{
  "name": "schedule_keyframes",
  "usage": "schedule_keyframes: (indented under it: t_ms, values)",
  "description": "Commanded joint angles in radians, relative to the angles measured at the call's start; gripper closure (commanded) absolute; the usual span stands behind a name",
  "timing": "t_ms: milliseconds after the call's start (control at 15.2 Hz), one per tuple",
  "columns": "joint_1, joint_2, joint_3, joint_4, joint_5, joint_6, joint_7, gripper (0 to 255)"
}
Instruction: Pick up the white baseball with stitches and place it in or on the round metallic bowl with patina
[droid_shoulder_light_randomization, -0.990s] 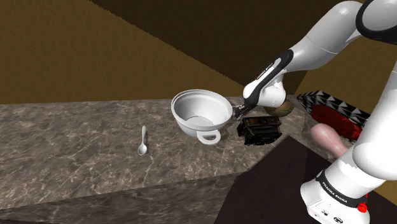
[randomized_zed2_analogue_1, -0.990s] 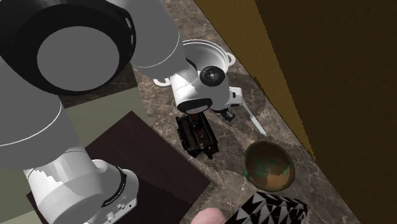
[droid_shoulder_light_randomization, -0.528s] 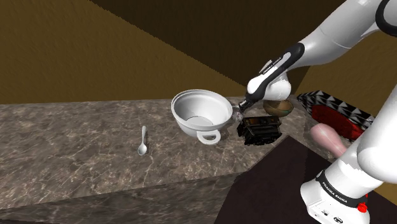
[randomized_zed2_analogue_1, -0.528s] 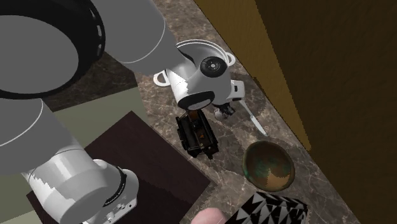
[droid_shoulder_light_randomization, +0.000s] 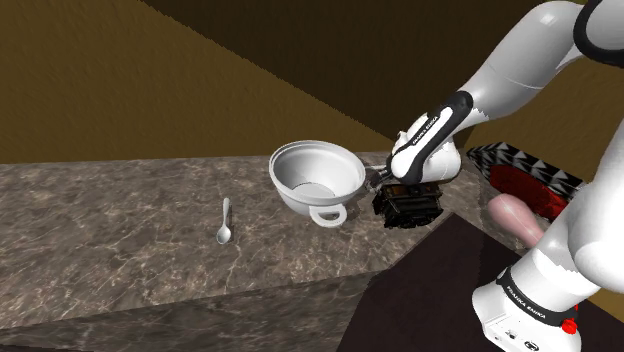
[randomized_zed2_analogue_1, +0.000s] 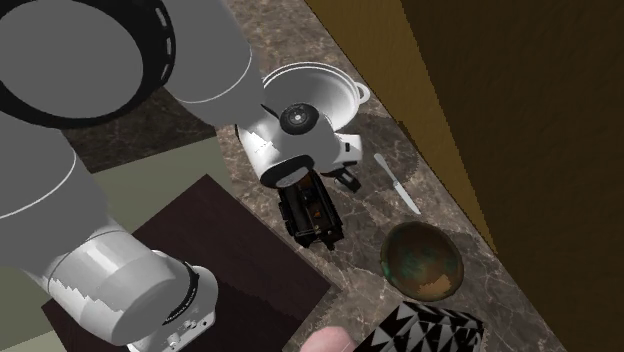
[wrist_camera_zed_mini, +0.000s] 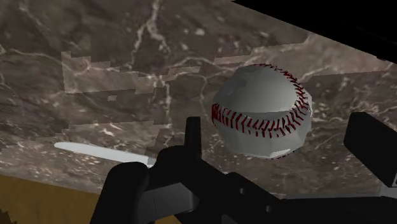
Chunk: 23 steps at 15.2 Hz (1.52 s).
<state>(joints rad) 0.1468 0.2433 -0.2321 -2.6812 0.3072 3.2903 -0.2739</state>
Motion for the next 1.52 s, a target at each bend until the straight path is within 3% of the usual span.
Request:
schedule_keyframes:
  t_ms: [0,396,924,990,1452]
  values:
    - [0.006,0.042,0.015,-0.017,0.01,0.093,0.015,0]
    - [-0.107,0.167,0.103,0.051,-0.054,0.154,0.057,0]
    - [-0.107,0.167,0.103,0.051,-0.054,0.154,0.057,0]
    - [-0.107,0.167,0.103,0.051,-0.054,0.154,0.057,255]
    - [-0.107,0.167,0.103,0.052,-0.054,0.153,0.057,255]
